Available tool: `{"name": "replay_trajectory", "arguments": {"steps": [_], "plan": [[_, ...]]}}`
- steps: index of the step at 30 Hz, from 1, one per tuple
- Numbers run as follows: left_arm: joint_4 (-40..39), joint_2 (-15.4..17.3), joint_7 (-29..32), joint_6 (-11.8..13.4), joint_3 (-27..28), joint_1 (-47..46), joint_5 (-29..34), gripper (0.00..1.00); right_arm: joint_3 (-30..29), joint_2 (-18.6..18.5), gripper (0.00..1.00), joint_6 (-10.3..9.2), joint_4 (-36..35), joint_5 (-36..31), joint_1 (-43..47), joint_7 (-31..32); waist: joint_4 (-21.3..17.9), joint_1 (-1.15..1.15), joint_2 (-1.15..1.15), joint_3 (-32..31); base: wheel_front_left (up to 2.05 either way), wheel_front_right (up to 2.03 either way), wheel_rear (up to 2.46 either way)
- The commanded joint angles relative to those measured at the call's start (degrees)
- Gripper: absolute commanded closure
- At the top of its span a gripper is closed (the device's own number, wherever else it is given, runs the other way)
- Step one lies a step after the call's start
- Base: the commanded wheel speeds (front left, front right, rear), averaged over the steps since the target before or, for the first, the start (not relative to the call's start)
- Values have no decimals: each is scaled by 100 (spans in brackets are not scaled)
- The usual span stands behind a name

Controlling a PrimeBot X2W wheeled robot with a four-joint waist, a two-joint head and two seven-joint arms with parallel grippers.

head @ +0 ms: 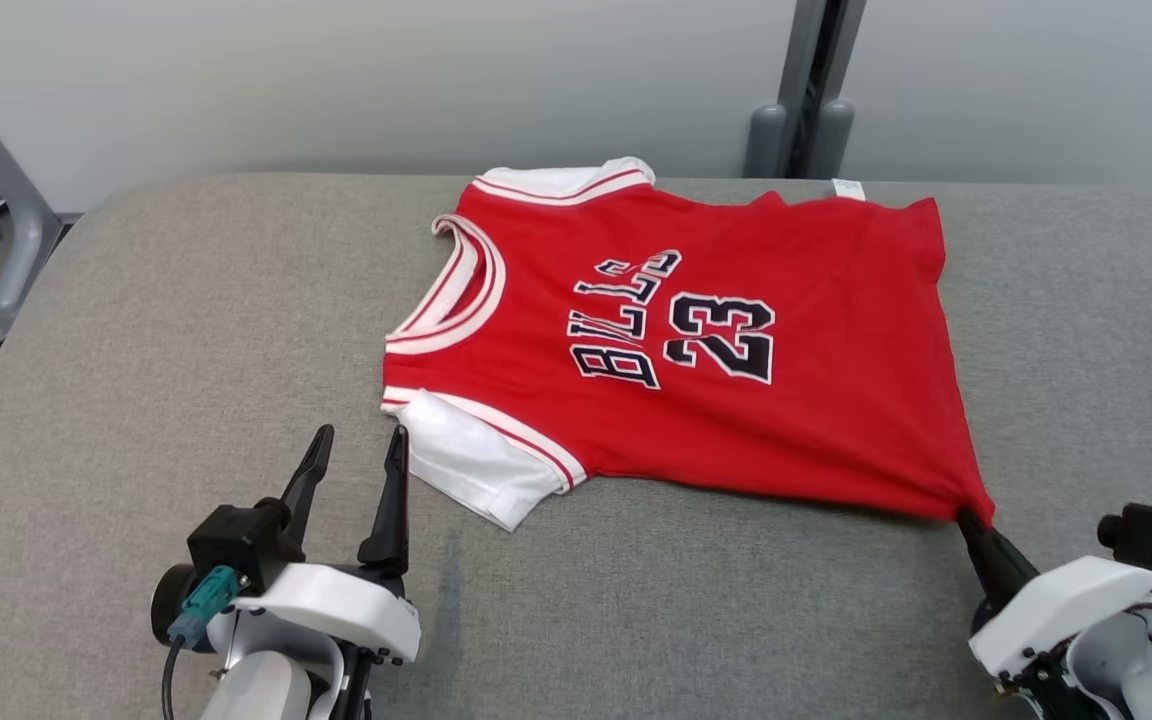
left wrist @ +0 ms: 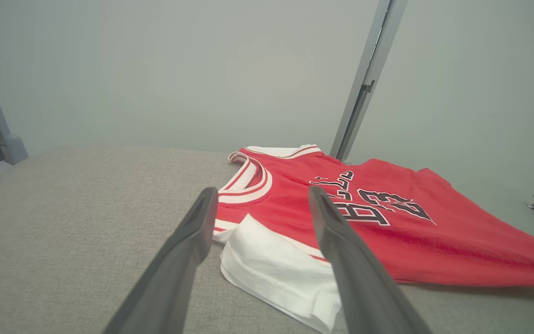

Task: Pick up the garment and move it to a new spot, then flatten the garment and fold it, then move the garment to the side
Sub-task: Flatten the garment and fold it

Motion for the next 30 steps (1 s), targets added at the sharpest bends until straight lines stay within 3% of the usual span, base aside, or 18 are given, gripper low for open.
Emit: {"name": "replay_trajectory", "arguments": {"steps": [1, 2, 3, 8, 16, 30], "plan": [[-9, 23, -24, 27, 28, 82, -15, 0, -169, 53, 100, -2, 4, 108, 170, 254, -64, 0, 0, -61, 0, 0, 0], [-5, 22, -24, 20, 30, 95, -15, 0, -214, 45, 28, -1, -23, 13, 227, 353, -75, 0, 0, -73, 0, 0, 0], [0, 18, -24, 7, 28, 104, -15, 0, -216, 58, 0, -1, -127, -5, 224, 459, -80, 0, 0, -81, 0, 0, 0], [50, 13, -24, -25, 57, 167, -3, 0, -352, 157, 0, -1, -726, -541, 312, 138, -91, 0, 0, -73, 0, 0, 0], [238, 60, -24, -6, 123, 115, 33, 0, -51, 238, 0, -2, -1677, -1304, 334, -515, -136, 0, 0, 21, 0, 0, 0], [1480, 192, 49, 144, 149, -663, 87, 0, 257, 353, 0, -2, -2395, -1753, 124, -1039, -607, 0, 0, 544, 0, 0, 0]]}}
